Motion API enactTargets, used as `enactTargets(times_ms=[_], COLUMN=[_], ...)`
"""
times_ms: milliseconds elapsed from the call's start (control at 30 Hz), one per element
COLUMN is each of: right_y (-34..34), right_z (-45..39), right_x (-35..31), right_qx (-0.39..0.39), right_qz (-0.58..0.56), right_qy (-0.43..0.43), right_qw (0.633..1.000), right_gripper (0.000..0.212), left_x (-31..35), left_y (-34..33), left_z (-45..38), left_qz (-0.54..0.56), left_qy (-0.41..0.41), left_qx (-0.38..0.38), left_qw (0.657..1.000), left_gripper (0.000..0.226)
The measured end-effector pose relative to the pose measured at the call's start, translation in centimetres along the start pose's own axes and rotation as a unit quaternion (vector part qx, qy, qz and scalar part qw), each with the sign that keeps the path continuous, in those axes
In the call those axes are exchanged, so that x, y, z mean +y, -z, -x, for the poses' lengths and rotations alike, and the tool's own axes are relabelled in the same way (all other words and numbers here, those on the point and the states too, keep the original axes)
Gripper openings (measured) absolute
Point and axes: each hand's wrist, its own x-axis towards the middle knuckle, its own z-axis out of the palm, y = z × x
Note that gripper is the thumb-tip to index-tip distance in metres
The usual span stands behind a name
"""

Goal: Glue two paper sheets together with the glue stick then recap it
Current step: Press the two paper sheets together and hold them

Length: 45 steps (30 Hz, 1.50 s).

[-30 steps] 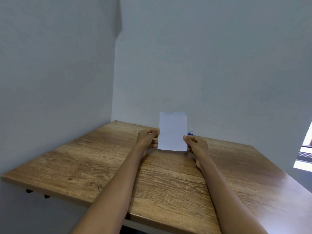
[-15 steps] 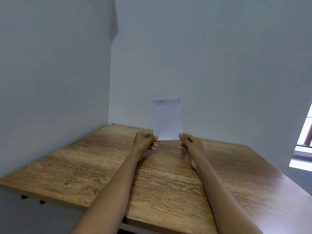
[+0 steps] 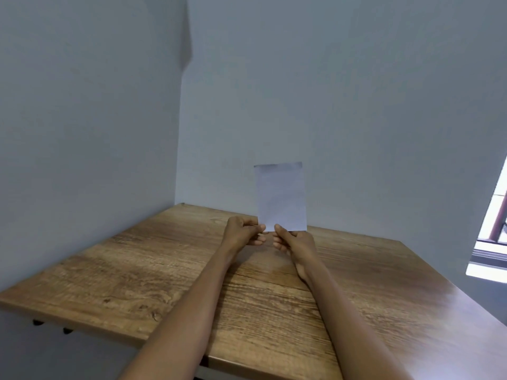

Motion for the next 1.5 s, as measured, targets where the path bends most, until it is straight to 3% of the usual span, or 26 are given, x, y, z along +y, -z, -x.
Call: enactTargets(times_ms=[267,333,433,533,700,800,933,1000,1133,1333,1500], right_y=[3.7,3.6,2.5,2.4,1.2,0.1,-0.4,-0.4,-0.6,-0.2,2.3], right_z=[-0.2,-0.2,-0.1,-0.3,-0.4,-0.2,0.1,0.1,0.2,0.4,0.0], right_x=[-1.3,-1.3,-1.0,-0.6,-0.6,-0.4,-0.3,-0.4,-0.4,-0.5,-1.5], right_qx=[0.107,0.1,0.05,0.029,0.011,-0.018,-0.025,-0.016,-0.025,-0.026,0.029], right_qz=[-0.145,-0.11,0.039,0.132,0.033,-0.002,-0.041,-0.06,-0.011,0.091,0.008], right_qy=[0.006,0.012,0.013,0.022,0.024,0.034,0.037,0.042,0.041,0.049,0.026], right_qw=[0.984,0.989,0.998,0.991,0.999,0.999,0.998,0.997,0.999,0.994,0.999], right_gripper=[0.007,0.013,0.022,0.02,0.01,0.008,0.011,0.01,0.008,0.027,0.021], left_x=[-0.2,-0.1,-0.2,-0.3,0.4,0.2,0.2,0.2,-0.2,0.1,0.1], left_y=[1.4,1.2,1.1,1.0,0.5,0.3,0.9,0.8,0.0,0.3,0.4], left_z=[0.0,0.0,0.1,-0.1,-0.3,-0.2,-0.4,-0.4,0.1,0.5,0.8], left_qz=[0.017,0.004,-0.024,-0.023,0.09,0.102,0.19,0.202,0.119,0.027,-0.036], left_qy=[0.008,0.011,0.011,-0.003,-0.017,-0.016,-0.005,0.012,0.001,-0.002,0.013], left_qx=[0.037,0.032,0.016,0.026,0.009,-0.018,0.014,0.009,-0.061,-0.062,-0.135], left_qw=[0.999,0.999,1.0,0.999,0.996,0.994,0.982,0.979,0.991,0.998,0.99], left_gripper=[0.008,0.014,0.012,0.013,0.009,0.023,0.049,0.05,0.018,0.028,0.038])
